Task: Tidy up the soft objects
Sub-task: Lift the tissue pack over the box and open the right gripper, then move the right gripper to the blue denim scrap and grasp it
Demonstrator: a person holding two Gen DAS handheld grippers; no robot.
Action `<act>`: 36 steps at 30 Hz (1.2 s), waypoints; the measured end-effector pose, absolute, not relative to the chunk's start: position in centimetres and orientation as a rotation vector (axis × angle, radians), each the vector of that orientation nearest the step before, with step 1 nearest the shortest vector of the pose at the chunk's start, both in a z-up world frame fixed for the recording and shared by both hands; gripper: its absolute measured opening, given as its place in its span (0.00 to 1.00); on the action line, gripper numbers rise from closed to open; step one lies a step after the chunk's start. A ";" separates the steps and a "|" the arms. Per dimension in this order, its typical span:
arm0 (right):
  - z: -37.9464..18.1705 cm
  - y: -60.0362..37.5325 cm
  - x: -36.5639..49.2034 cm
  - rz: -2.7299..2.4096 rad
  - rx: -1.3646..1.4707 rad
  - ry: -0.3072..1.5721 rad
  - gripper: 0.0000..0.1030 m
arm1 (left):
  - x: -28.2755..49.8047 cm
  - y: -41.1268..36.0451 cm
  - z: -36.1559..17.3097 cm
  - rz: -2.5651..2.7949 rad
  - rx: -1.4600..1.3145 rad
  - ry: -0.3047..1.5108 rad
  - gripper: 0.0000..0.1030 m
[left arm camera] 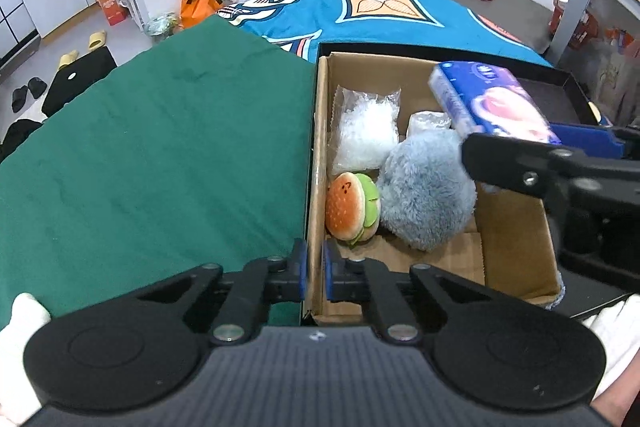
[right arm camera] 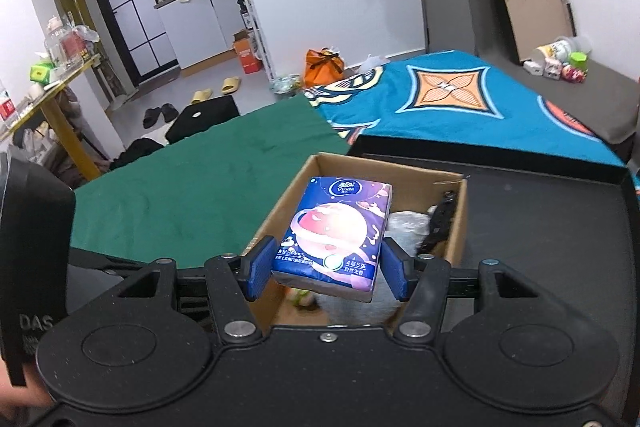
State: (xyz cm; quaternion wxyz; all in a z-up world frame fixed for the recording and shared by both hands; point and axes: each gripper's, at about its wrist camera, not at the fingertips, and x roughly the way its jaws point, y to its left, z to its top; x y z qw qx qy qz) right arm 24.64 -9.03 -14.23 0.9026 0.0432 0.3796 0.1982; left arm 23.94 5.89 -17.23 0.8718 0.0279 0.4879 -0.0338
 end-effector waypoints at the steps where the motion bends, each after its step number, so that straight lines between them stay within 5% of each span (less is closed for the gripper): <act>1: -14.3 -8.9 24.6 0.428 0.109 0.790 0.56 | 23.9 6.0 -17.2 -0.073 0.055 1.018 0.07; 4: -14.3 -8.9 24.7 0.452 0.158 0.801 0.75 | 23.9 6.2 -17.2 -0.077 0.040 1.019 0.06; 6: -14.3 -9.2 24.5 0.447 0.170 0.792 0.78 | 23.8 6.2 -17.1 -0.075 0.039 1.018 0.06; 23: -15.5 -15.4 23.1 0.320 0.244 0.769 0.78 | 23.8 5.3 -16.9 -0.042 0.104 1.014 0.11; 36: -18.0 -20.4 22.7 0.283 0.278 0.766 0.79 | 23.2 3.4 -16.2 0.019 0.230 0.971 0.49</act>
